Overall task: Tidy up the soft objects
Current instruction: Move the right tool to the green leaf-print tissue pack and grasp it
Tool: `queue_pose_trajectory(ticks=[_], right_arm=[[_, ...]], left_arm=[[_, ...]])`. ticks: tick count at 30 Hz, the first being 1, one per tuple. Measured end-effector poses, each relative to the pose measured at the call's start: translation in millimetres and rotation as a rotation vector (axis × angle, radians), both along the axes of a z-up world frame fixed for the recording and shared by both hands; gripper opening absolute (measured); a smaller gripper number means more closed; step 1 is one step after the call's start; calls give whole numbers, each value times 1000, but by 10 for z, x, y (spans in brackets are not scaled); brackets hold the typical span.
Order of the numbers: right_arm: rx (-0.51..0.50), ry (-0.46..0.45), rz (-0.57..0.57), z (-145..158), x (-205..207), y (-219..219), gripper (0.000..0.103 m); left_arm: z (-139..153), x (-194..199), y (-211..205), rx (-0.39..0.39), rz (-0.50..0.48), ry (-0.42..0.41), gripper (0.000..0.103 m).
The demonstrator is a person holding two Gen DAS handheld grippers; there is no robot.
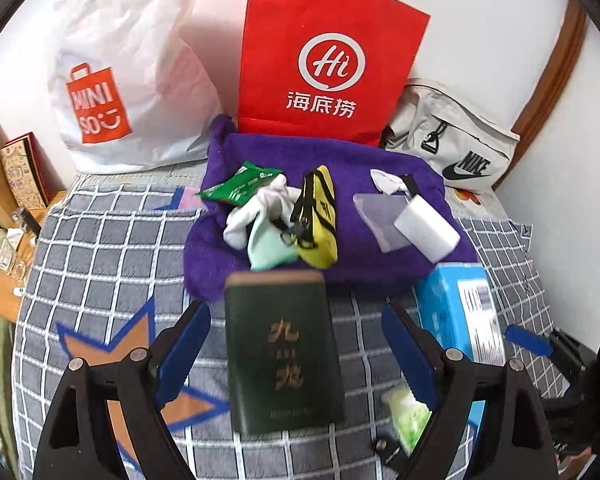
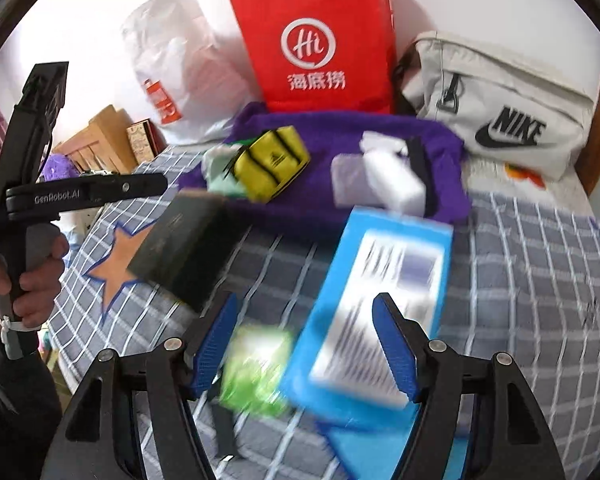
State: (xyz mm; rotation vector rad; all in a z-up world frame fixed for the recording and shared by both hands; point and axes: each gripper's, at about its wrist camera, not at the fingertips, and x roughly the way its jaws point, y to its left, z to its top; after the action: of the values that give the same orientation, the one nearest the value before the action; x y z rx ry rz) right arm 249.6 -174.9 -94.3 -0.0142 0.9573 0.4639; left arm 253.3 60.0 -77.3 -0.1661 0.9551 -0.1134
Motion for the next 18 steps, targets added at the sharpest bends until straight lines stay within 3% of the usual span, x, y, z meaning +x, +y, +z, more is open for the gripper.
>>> queue_pose_trajectory(ticks=[8, 12, 18], right_arm=[[-98, 29, 6, -303, -575, 223, 69], [-76, 52, -3, -432, -645, 297, 69], [-140, 61, -36, -670, -576, 444, 69]], left_arm=[[-167, -403, 127, -11, 30, -18, 87], [-257, -518, 188, -59, 29, -15, 87], [-332, -685, 276, -61, 15, -22, 87]])
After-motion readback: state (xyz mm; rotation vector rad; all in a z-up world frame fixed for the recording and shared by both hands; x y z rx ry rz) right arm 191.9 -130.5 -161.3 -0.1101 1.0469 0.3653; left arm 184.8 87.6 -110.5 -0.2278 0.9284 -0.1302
